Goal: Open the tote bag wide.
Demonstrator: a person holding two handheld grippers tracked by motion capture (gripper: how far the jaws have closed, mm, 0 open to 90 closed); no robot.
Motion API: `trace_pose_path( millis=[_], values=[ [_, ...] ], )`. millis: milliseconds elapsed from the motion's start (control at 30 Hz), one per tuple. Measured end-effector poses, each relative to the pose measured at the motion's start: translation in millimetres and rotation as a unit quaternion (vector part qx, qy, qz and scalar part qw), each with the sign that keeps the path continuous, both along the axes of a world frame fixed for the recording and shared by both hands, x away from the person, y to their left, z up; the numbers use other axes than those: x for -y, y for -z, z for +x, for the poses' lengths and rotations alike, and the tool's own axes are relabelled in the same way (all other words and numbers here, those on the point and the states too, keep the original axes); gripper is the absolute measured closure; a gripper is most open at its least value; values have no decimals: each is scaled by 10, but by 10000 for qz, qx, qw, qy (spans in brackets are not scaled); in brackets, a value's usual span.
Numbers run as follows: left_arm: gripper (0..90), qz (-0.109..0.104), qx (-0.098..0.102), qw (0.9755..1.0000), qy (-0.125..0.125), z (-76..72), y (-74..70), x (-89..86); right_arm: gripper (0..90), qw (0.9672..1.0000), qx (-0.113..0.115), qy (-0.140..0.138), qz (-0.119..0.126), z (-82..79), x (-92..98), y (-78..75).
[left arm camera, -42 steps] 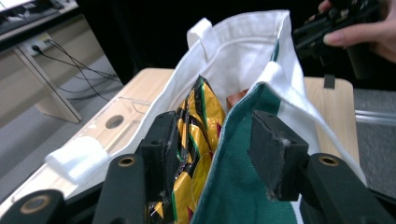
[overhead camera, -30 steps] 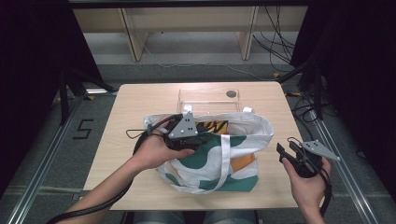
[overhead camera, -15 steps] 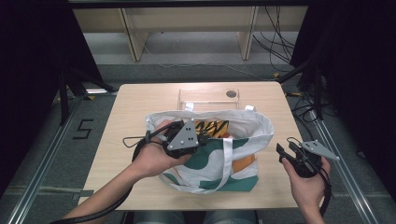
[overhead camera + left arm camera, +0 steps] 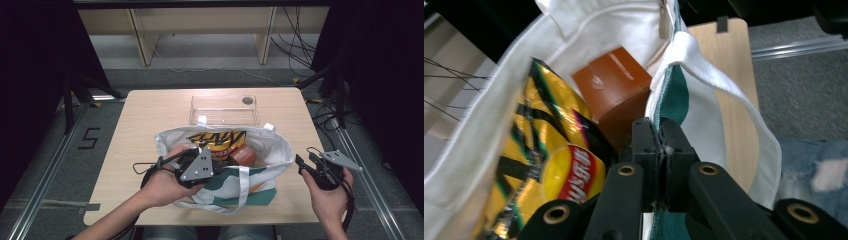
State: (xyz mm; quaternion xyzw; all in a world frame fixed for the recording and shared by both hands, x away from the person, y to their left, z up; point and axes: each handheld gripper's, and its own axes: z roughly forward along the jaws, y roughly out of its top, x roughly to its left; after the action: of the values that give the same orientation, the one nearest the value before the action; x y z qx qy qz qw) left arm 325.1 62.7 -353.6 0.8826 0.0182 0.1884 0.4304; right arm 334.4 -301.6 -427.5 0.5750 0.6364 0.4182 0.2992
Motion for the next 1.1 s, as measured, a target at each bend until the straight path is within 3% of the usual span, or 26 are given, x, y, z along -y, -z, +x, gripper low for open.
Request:
trace_pose_path(
  millis=[133,167,200,300,333,367,533,667,933,1100],
  values=[
    [870,8,-168,9999,26,-16,127,14,502,9999,48,-65,-127,15,23,3],
    [869,36,-212,9998,21,-23,142,14,502,9999,58,-107,-111,17,29,4],
    [869,22,-254,9997,7,-33,158,17,502,10000,23,30,5,3,3,2],
    [868,79,-225,9997,0,-43,187,18,502,10000,0,48,35,4,-2,3],
    [869,195,-151,9997,-14,-43,214,19,502,9999,34,-88,-138,13,33,3],
    [868,219,-140,9997,-32,-41,247,25,502,9999,43,-96,-59,18,25,5],
    [868,209,-335,9991,-157,2,421,59,502,9999,38,-81,-131,14,28,3],
    [867,331,-455,9982,-196,58,534,81,502,9999,38,-105,-67,20,27,7],
    [864,545,-465,9970,-302,116,721,127,502,9999,52,-98,-12,22,19,8],
    [861,631,-587,9957,-343,131,828,159,502,9997,44,-177,-183,21,42,14]
  ],
)
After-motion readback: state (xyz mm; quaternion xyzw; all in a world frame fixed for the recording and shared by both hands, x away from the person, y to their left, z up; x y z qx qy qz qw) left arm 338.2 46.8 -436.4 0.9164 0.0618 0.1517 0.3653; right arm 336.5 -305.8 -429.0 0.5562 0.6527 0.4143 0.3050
